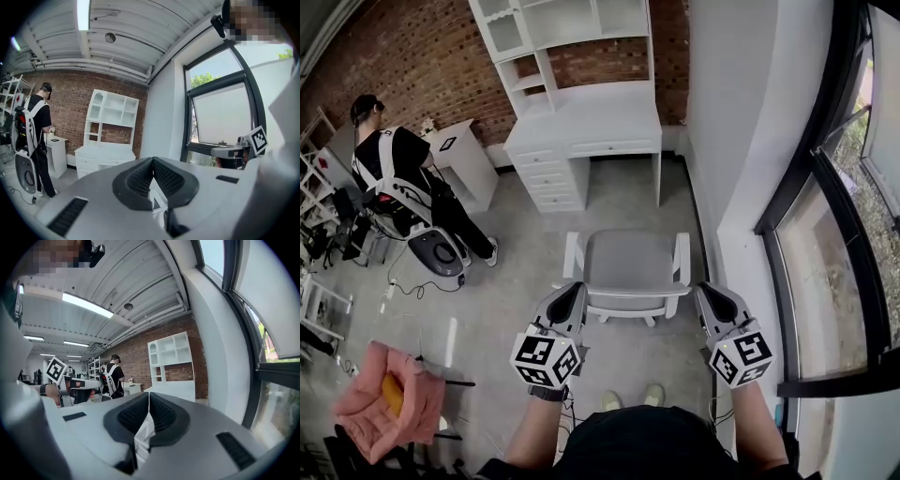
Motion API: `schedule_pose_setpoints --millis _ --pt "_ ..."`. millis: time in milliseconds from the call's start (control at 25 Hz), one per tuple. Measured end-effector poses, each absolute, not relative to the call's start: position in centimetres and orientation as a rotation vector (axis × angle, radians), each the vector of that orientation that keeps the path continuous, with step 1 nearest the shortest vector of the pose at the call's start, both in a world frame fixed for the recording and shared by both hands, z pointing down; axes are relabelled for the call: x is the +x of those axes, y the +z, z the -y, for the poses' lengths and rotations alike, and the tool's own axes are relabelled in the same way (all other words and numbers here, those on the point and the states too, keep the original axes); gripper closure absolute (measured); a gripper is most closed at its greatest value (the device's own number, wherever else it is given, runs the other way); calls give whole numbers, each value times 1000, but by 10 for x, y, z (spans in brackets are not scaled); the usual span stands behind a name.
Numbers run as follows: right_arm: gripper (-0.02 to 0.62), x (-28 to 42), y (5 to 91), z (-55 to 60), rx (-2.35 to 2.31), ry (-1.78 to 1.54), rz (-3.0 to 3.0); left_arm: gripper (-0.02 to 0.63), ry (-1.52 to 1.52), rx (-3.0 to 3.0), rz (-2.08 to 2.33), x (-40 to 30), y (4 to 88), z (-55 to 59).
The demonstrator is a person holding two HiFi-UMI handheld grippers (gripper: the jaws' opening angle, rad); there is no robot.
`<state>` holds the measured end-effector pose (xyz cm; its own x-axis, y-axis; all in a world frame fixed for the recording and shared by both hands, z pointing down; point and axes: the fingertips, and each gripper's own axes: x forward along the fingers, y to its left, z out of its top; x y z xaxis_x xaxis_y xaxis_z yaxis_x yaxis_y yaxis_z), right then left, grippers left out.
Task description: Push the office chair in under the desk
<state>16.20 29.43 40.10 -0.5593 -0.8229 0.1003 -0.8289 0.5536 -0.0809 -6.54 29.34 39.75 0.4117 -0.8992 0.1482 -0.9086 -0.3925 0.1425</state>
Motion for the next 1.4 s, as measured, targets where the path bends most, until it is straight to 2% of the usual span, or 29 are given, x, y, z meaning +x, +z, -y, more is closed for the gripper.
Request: schedule_pose_setpoints --millis 640,1400 --pt "591 167 487 -284 1239 174 2623 598 229 2225 1758 -86 485 -296" --pt "589 169 589 -201 1405 419 2343 595 162 1809 1840 -191 593 -209"
